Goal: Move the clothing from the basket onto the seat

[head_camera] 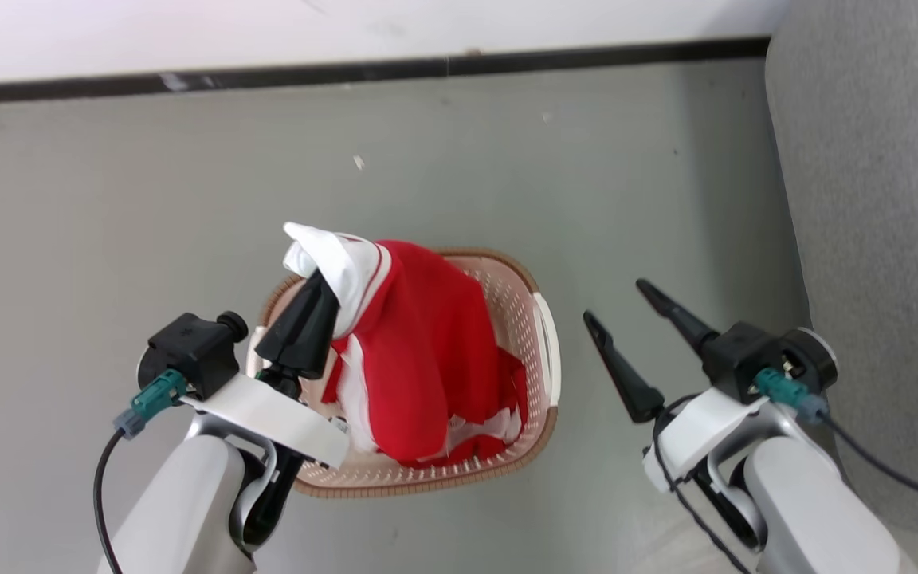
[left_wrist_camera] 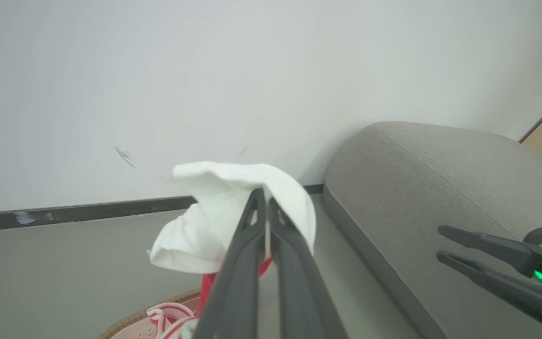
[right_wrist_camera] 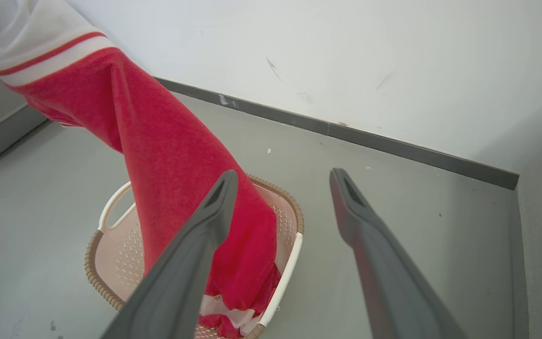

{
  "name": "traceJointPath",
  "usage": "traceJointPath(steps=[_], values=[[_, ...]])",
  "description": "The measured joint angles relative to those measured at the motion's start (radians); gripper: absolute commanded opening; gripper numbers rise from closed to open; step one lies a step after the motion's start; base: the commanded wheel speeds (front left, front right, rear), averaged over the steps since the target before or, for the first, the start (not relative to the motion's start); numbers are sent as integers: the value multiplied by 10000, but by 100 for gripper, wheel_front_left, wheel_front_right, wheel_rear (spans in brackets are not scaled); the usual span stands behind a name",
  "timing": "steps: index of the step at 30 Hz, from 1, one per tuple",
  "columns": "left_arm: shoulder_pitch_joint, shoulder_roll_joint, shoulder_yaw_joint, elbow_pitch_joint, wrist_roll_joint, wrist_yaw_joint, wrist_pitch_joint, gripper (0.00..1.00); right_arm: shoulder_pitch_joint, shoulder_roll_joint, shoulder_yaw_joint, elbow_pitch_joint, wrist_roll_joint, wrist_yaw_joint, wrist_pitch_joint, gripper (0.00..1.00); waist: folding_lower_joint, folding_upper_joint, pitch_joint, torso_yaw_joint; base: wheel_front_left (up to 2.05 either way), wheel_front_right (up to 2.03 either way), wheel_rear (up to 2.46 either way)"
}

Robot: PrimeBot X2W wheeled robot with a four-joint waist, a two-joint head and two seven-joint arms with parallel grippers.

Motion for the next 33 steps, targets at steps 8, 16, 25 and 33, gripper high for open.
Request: traceJointPath(steps=[8,16,25,33], values=[[277,456,-420,-1103,-230,0,606,0,67,-347,930,-27,-15,0,0,100,0,0,-1028,275,0,0,0],[445,809,-585,-1870,-535,0,1383,0,53,-395,2077,-326,-10,0,-2,100,-1,0,-1926,443,0,0,0],[603,903,-1081,-2872,-825,0,2282,0,-44,-477,3262,-382,186,0,-2,100,0,0,-2738,567,0,0,0],[684,1099,-1164,-3570,-1212,0,3010,0,-515,-905,3843,-433,433,0,-2,100,0,0,-3278,683,0,0,0]])
